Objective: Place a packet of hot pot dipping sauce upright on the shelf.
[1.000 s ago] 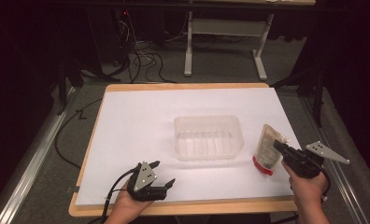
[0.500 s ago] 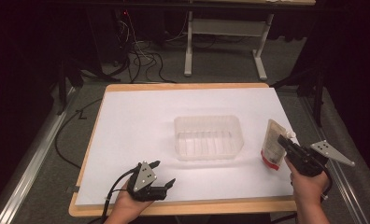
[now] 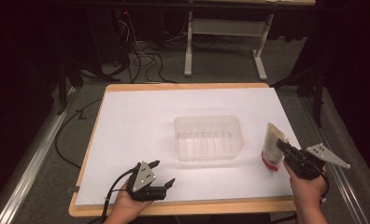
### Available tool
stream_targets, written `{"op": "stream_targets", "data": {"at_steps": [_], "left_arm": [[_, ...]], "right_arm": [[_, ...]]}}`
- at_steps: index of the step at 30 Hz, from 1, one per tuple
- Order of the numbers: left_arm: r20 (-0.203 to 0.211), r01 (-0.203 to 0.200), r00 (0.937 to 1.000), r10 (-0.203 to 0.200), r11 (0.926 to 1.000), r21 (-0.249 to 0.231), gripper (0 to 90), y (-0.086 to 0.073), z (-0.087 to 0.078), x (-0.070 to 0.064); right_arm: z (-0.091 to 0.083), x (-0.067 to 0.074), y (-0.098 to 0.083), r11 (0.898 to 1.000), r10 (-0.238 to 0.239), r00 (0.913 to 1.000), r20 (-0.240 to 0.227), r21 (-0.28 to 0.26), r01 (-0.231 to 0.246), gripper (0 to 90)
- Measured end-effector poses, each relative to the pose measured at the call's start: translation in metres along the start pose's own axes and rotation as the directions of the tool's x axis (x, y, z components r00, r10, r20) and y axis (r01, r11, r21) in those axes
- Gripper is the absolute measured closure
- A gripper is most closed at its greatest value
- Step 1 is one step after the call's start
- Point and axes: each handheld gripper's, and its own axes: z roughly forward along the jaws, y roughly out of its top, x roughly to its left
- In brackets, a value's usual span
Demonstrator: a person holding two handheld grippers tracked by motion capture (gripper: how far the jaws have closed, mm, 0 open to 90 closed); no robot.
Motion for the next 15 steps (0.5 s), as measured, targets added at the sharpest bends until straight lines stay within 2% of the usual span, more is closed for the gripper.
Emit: {"op": "stream_targets", "data": {"at_steps": [4,15], "left_arm": [[-0.006,0.005,1.0,-0.005,1.0,-0.004,21.8,0.0,-0.001,0.001],[-0.012,0.006,0.9999,-0.006,0.9999,-0.012,21.8,0.0,-0.004,0.003]], "right_arm": [[-0.005,0.0,-0.001,1.0,-0.015,0.9998,0.016,0.002,0.015,83.0],[-0.016,0.004,-0.007,1.0,-0.019,0.9997,0.018,0.016,0.019,80.0]]}}
